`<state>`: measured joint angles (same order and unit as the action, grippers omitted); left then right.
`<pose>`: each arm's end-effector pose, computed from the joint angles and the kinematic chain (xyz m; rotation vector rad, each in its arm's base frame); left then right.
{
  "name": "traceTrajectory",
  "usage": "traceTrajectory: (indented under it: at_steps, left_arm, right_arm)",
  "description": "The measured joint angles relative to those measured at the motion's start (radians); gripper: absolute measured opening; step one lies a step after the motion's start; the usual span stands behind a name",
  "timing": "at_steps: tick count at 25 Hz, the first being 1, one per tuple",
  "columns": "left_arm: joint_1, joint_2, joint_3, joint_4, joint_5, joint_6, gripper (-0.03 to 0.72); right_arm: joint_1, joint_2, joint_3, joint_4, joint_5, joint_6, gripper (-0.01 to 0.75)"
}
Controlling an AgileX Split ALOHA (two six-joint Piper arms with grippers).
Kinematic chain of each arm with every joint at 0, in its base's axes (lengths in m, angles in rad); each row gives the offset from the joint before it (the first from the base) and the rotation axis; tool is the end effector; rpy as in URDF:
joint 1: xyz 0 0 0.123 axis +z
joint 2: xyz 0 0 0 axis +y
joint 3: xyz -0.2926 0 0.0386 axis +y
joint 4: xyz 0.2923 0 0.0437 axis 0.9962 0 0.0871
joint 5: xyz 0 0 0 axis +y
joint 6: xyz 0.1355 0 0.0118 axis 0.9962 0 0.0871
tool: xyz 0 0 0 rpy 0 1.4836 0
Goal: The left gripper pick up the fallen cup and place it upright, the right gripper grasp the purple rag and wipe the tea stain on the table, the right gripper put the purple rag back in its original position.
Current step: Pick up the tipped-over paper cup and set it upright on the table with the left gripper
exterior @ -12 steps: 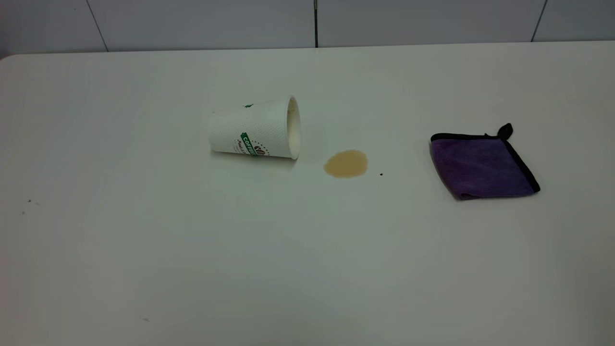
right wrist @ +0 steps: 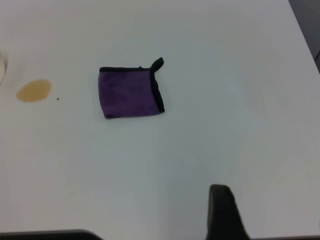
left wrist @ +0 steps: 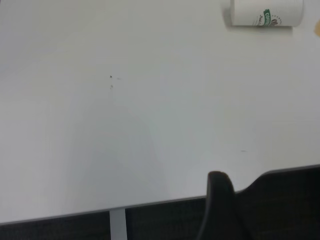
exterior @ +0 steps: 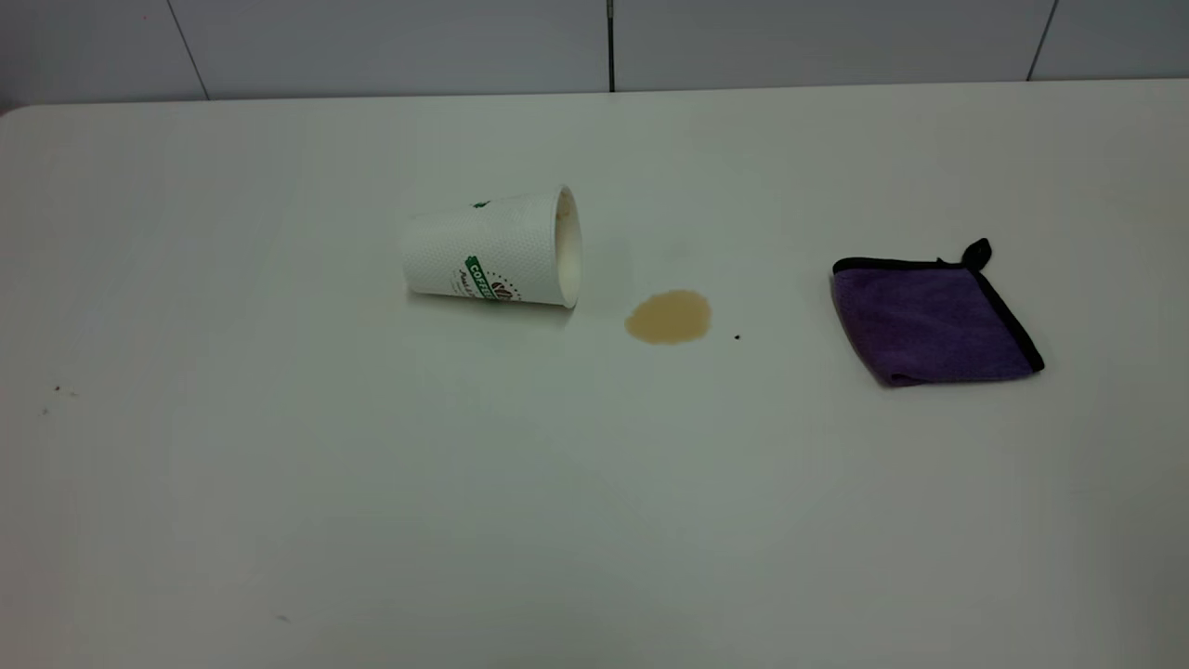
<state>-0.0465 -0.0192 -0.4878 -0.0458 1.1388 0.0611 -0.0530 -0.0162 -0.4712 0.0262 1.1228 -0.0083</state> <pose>0.0569 -0.0083 0.2657 0.1182 2.1115 -0.0467 0.0607 0.0000 0.2615 0.0453 2.1182 -0.0047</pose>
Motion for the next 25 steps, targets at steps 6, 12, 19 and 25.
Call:
traceTrajectory:
  at_steps: [6,12,19,25]
  left_arm:
    - [0.0,0.0,0.0,0.0,0.0,0.0,0.513]
    - [0.0,0.0,0.0,0.0,0.0,0.0,0.513]
    - [0.0,0.0,0.0,0.0,0.0,0.0,0.513]
    - [0.0,0.001,0.0,0.013,-0.006,0.0,0.513]
  right_arm:
    - [0.0,0.0,0.0,0.0,0.0,0.0,0.486]
    - [0.0,0.0,0.0,0.0,0.0,0.0,0.486]
    - [0.0,0.0,0.0,0.0,0.0,0.0,0.486]
    - [0.0,0.0,0.0,0.0,0.0,0.001,0.486]
